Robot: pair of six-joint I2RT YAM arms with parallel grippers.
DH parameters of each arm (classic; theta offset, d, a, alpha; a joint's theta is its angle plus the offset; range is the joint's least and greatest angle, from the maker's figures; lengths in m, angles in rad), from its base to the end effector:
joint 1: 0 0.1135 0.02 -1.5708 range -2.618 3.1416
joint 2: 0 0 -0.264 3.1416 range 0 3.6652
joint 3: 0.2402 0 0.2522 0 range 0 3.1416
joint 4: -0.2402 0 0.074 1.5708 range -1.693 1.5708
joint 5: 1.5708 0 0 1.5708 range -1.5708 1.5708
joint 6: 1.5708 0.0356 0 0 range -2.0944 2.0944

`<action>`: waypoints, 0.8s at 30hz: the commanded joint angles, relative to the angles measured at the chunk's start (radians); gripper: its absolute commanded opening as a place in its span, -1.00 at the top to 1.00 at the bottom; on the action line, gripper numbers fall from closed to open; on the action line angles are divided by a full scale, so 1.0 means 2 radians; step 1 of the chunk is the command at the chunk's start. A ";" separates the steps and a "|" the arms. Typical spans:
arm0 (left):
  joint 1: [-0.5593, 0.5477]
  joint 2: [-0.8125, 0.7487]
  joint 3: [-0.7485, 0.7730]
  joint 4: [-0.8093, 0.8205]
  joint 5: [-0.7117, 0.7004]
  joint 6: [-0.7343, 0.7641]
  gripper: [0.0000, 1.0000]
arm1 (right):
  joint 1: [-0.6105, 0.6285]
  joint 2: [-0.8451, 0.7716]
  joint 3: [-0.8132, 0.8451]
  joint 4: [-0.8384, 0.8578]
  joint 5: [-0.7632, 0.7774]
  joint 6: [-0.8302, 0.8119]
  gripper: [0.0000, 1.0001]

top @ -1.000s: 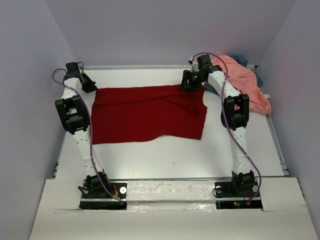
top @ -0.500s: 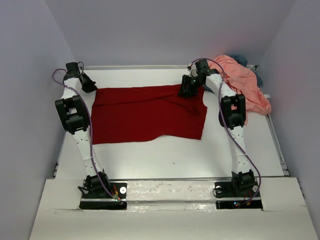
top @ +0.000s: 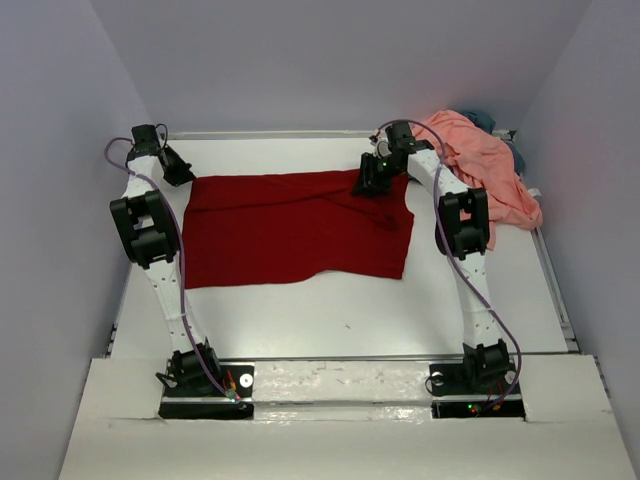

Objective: Fold and stack the t-shirts
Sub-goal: Fold the flattened tshirt in 1/3 of the way

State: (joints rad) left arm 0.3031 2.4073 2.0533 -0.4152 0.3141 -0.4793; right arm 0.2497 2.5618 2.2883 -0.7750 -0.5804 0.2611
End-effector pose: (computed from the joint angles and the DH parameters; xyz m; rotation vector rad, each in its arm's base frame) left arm 0.5225 0.1519 0.1867 -0.7445 2.2154 -0.4548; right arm 0.5230 0.1535 0.1598 -0.1950 2.6320 0.9378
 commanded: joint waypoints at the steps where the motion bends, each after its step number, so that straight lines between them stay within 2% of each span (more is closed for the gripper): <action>1: -0.001 -0.047 -0.008 -0.001 0.012 0.004 1.00 | 0.007 -0.022 -0.012 0.011 -0.013 0.004 0.11; 3: -0.001 -0.047 -0.010 0.001 0.012 0.003 1.00 | 0.007 -0.025 -0.015 0.010 -0.015 0.007 0.22; 4: -0.001 -0.047 -0.010 0.001 0.012 0.002 1.00 | 0.007 -0.025 -0.017 0.010 -0.015 0.007 0.35; 7: 0.000 -0.047 -0.010 0.001 0.012 0.001 1.00 | 0.007 -0.031 -0.020 0.008 -0.017 0.008 0.59; 8: -0.002 -0.047 -0.011 0.002 0.013 0.000 1.00 | 0.007 -0.034 -0.021 0.006 -0.018 0.008 0.61; 24: -0.006 -0.048 -0.013 0.009 0.015 -0.003 1.00 | 0.012 -0.088 -0.053 -0.020 -0.033 0.006 0.66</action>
State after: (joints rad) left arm 0.2958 2.4054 2.0357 -0.4068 0.3141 -0.4808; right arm 0.2569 2.4767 2.2108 -0.7979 -0.6106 0.2661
